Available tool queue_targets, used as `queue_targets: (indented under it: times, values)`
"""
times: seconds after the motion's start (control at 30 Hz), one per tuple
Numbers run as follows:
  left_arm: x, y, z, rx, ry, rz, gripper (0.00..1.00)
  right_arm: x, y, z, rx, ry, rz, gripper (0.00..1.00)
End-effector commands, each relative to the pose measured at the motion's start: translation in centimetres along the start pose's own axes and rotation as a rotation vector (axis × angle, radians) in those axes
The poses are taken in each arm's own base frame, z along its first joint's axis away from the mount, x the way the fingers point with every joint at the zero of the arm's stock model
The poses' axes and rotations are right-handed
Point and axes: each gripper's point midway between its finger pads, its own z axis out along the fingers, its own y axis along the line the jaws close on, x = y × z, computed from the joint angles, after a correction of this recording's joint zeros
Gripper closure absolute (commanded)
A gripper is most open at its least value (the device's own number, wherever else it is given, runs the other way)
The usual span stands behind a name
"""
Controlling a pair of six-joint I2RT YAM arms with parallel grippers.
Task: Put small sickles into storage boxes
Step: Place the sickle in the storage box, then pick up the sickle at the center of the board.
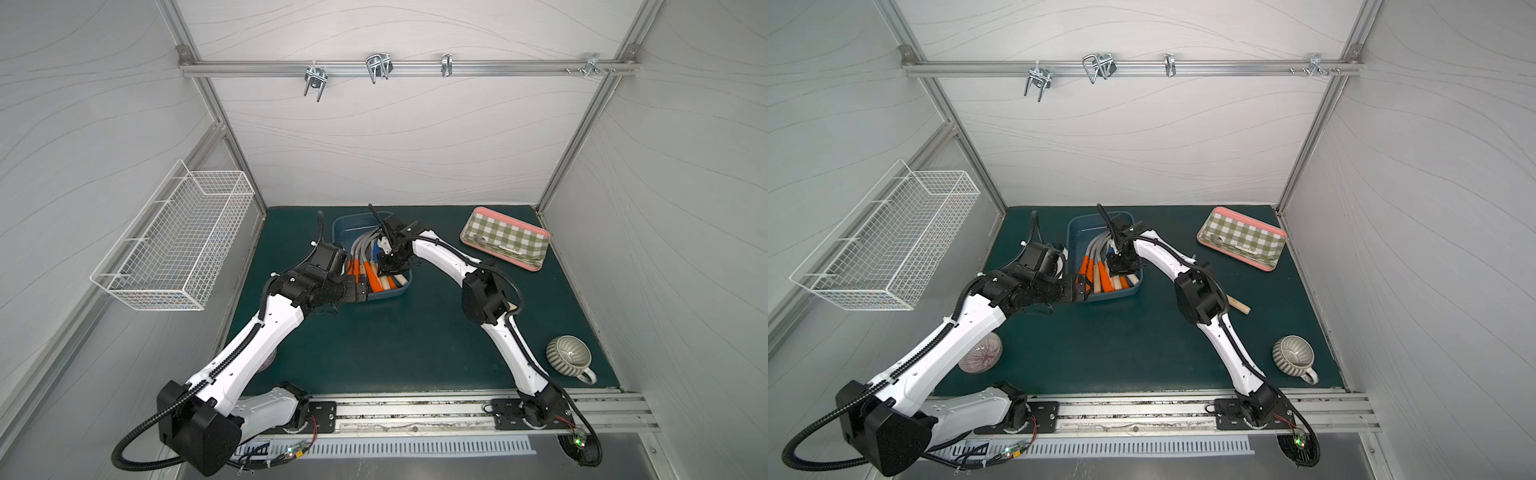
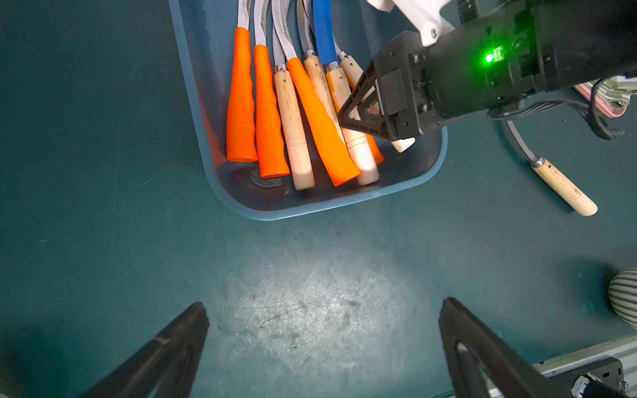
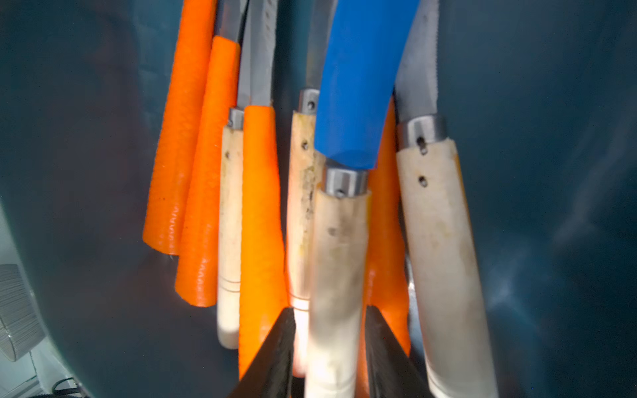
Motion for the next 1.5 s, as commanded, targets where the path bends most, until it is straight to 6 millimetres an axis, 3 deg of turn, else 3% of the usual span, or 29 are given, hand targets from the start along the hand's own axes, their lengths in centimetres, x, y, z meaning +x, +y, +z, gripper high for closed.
queue_targets:
  times: [0.0,0.37,0.63,0.93,1.47]
  values:
    - [-0.8,-0.5,-0.1,0.024,-0.028,-0.009,0.01,-0.4,1.3,-1.1,-0.029,-0.016,-0.025,0.56]
    - [-1.2,-1.4,-0.3,0.063,-0.022,-0.025,0.01,-0.4,2.9,-5.4,-0.060,-0.054,-0.053,0.37]
    - [-1.1,-2.8,-0.3,0.114,-0.009,-0.047,0.01,1.4,2.8,-8.5,-0.056,-0.061,-0.056,0.22]
    - [0.1,-5.8,-0.3,0.130,-0.001,0.014,0.01,4.8,0.4,-11.1,-0.021,-0.062,-0.028,0.01]
    - [3.5,-9.3,1.0,0.160,0.025,0.036,0.01,10.1,-6.1,-13.6,0.103,-0.049,0.074,0.01]
